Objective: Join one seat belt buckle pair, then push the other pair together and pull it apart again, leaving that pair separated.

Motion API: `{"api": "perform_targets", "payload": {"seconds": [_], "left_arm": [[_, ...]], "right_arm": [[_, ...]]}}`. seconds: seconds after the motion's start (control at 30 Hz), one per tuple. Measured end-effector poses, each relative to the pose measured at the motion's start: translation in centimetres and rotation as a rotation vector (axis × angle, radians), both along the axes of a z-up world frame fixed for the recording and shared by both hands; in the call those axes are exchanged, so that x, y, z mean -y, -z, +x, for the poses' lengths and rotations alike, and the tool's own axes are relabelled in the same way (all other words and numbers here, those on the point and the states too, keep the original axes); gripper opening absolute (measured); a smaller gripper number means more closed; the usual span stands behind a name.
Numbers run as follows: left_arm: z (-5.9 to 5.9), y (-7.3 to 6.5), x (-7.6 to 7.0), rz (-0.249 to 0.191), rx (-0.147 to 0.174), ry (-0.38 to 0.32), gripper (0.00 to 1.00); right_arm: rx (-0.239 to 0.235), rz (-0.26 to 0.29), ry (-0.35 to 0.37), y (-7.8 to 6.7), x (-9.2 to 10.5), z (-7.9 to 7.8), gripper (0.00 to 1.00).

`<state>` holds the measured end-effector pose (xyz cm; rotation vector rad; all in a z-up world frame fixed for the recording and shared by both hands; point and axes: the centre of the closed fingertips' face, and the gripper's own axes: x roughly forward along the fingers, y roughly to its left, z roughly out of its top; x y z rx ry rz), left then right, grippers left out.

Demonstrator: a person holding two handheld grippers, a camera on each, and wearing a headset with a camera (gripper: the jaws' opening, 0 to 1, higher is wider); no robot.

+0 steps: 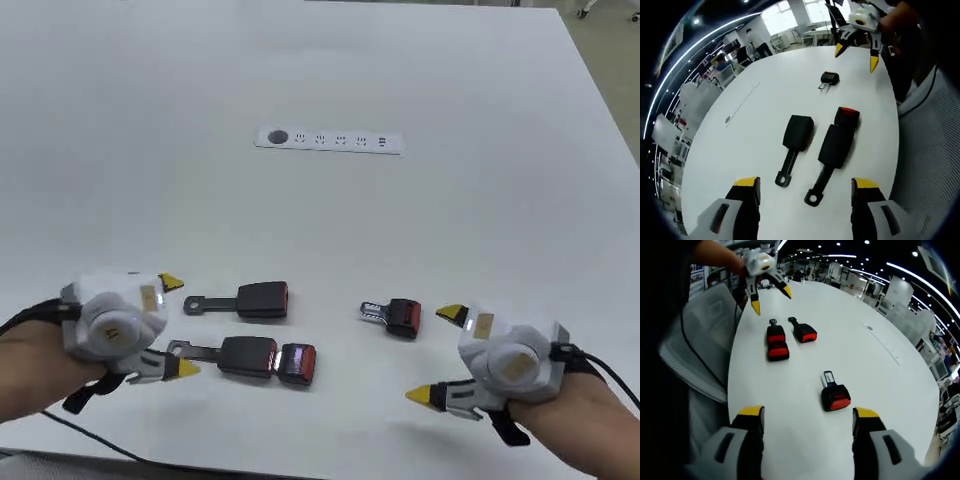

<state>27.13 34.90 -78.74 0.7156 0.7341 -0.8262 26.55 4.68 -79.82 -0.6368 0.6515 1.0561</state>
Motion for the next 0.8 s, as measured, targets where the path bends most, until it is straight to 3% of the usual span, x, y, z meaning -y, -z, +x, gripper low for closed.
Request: {"api": "perform_targets", "payload": {"seconds": [0.07,0.13,0.2,0.33,0.37,0.43,0.67,0.8], "left_arm": [[-0.7,-0.3,-1.1,-0.034,0.010,-0.060,0.85],[-1.6,-0.3,-2.3,-0.059,0.002,-0.107,0.87],[-2.4,-0.4,-3.5,-0.058,0.009,-0.147,0.89],[-2.9,-1.0,-5.8,-0.113,0.028,-0.274,0.98],[-3.3,-1.2,-5.9,-0.135,0.018,-0.300,1.00],[-3.6,-1.6,-6.5,-0.148,0.032,-0.332,1.00],[-5.0,-1.5,-7.2,-0.139,0.037,-0.364,1.00],[-5.6,-2.0,-6.6,-0.143,0.046,-0.385,1.00]], "right_arm": [[-0.007,0.014,0.017,-0.4,0.1,-0.6,0.76],[-0.005,0.023,0.028,-0.7,0.2,-1.1,0.78],[-0.006,0.031,0.033,-0.9,0.2,-1.4,0.82],[0.015,0.036,0.037,-1.2,0.2,-1.8,0.91],[0.022,0.035,0.038,-1.3,0.2,-1.8,0.93],[0.042,0.040,0.032,-1.6,-0.1,-1.8,0.97],[0.046,0.062,0.059,-1.5,-0.1,-1.9,1.00],[0.031,0.063,0.070,-1.1,-0.1,-2.5,1.00]]}}
